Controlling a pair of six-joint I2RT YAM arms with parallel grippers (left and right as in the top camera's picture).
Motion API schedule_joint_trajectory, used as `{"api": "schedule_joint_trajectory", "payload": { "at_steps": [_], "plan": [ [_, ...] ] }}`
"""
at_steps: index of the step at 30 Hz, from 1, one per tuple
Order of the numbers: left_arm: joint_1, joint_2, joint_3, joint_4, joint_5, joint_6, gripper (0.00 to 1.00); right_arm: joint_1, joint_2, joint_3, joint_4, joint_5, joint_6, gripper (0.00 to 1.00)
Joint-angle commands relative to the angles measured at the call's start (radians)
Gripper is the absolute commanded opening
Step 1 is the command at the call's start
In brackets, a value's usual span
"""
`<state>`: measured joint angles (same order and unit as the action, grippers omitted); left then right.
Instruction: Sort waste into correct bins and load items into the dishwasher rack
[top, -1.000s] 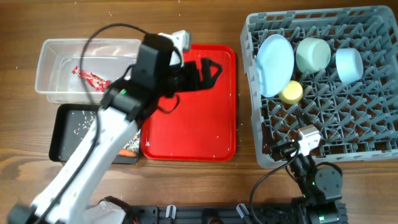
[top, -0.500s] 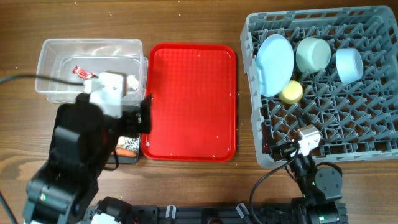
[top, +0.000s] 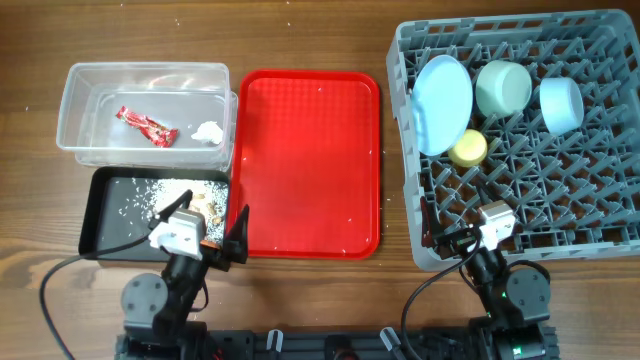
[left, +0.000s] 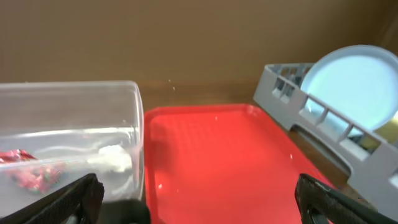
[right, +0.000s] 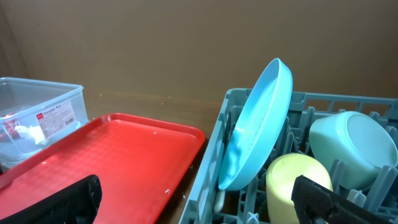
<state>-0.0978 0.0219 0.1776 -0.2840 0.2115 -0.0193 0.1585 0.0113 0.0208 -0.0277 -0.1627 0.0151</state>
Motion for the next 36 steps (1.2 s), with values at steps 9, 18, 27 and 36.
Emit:
{"api": "schedule_joint_trajectory", "payload": {
  "at_steps": [9, 18, 27, 36],
  "plan": [
    [0.011, -0.019, -0.146, 0.172, 0.016, 0.012, 1.0, 0.001, -0.004, 0.001, 0.005, 0.006, 0.013, 1.0],
    [0.011, -0.019, -0.146, 0.172, 0.016, 0.012, 1.0, 0.001, -0.004, 0.001, 0.005, 0.006, 0.013, 1.0],
    [0.011, -0.019, -0.146, 0.172, 0.016, 0.012, 1.0, 0.001, -0.004, 0.001, 0.005, 0.006, 0.012, 1.0],
    [0.011, -0.019, -0.146, 0.172, 0.016, 0.012, 1.0, 0.001, -0.004, 0.001, 0.005, 0.006, 0.013, 1.0]
  ]
}}
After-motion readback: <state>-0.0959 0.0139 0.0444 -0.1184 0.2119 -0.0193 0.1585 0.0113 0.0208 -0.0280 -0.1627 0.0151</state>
